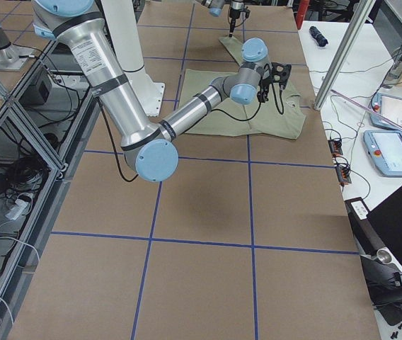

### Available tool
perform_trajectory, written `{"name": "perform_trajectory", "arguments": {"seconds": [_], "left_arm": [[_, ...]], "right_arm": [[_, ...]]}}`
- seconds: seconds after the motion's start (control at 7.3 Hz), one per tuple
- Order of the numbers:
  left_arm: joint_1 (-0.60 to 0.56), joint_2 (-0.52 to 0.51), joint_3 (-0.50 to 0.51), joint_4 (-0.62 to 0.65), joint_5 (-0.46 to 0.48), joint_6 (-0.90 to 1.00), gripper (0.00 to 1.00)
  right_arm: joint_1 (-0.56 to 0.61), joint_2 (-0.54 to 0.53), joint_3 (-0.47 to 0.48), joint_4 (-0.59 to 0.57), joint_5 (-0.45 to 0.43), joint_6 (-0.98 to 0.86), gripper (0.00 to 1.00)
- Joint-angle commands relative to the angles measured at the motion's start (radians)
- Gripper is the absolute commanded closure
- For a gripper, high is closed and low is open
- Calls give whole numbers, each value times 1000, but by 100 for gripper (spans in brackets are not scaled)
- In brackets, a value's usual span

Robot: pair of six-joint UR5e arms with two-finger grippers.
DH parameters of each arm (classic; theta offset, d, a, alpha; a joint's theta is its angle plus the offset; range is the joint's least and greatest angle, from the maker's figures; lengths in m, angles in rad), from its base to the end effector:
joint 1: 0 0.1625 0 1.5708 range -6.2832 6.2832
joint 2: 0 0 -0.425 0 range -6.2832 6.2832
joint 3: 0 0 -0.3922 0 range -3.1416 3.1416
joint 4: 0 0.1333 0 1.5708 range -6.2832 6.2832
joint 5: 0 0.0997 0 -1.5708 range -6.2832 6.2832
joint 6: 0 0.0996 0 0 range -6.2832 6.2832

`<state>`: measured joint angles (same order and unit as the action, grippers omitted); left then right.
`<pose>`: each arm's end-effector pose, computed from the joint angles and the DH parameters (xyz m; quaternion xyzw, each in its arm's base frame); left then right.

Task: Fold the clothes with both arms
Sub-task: 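Release the sleeve and withdraw the right gripper away from the shirt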

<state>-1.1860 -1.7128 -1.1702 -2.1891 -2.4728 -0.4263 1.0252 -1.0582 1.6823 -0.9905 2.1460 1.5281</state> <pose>0.1570 -0.5345 0.7062 -0.0212 0.4576 0.0596 0.8869 -0.2647 -0.5885 0.2405 0.0752 -0.5865 0.2311 0.7726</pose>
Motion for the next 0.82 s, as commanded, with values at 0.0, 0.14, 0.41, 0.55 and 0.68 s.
{"name": "perform_trajectory", "arguments": {"seconds": [0.0, 0.14, 0.41, 0.55, 0.68], "left_arm": [[3, 1, -3, -1, 0, 4, 87], [2, 1, -5, -20, 0, 1, 100], [2, 1, -69, -32, -23, -6, 100], [0, 4, -142, -20, -123, -11, 100], [-6, 4, -228, -21, -197, -20, 100]], "right_arm": [[1, -11, 8, -2, 3, 0, 1], [1, -13, 10, -2, 5, 0, 1], [3, -14, 10, -3, 5, 0, 1], [13, -19, 10, -5, 8, 0, 1], [45, -41, 4, 1, 46, -5, 1]]}}
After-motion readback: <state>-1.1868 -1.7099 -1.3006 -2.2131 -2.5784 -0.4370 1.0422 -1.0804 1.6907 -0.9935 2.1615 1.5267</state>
